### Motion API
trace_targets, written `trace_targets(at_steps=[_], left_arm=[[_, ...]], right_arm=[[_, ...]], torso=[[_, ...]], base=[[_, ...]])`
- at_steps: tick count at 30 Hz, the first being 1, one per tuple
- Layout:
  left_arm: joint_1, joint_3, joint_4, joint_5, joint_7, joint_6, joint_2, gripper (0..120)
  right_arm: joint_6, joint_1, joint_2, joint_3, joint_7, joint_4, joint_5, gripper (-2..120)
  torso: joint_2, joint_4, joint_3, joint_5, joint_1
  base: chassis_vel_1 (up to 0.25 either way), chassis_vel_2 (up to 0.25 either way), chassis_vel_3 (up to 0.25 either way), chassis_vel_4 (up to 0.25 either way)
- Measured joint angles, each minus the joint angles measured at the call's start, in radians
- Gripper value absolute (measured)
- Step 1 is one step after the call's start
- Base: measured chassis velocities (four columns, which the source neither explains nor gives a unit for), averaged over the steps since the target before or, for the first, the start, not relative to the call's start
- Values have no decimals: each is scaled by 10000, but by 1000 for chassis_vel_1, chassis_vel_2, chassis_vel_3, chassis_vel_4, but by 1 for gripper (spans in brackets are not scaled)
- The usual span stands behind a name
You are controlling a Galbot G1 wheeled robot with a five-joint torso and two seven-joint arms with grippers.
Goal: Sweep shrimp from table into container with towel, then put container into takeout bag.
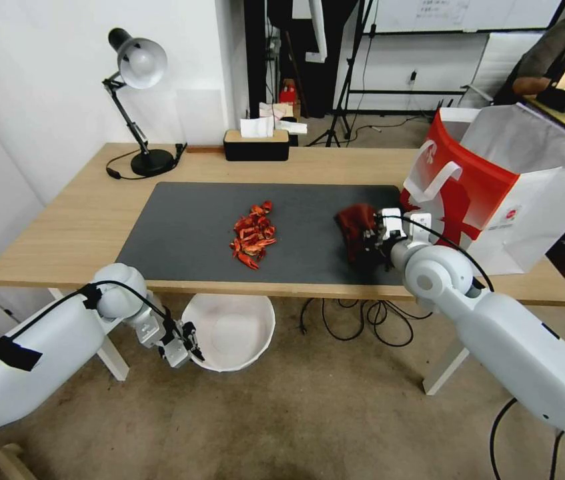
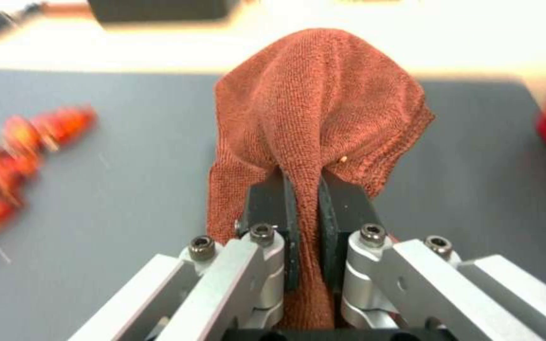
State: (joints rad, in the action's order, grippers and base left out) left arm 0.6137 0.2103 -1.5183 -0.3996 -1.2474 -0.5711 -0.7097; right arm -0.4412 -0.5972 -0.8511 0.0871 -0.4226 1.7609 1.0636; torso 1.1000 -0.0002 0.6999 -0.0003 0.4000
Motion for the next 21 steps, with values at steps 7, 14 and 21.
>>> trace_targets(at_steps=[7,14,21], left_arm=[[-78,-111,76,1,2,0,-49,0],[-80,-199,122,-289,-13,-111,-172,0],[-19,-120,62,-507,-75,-205,-161,0]], right_arm=[[1060,1903,-476,1777,1562,-1669,-986,5],[1320,3368,-1327,3418,2283,-3329,-1421,5],[1421,4908,-2699,4572,2607,-5472,-1770,5]], torso=[[-1,2,1,6,1],[-3,4,2,3,2],[-3,7,2,-1,1]], base=[[0,0,0,0],[0,0,0,0],[0,0,0,0]])
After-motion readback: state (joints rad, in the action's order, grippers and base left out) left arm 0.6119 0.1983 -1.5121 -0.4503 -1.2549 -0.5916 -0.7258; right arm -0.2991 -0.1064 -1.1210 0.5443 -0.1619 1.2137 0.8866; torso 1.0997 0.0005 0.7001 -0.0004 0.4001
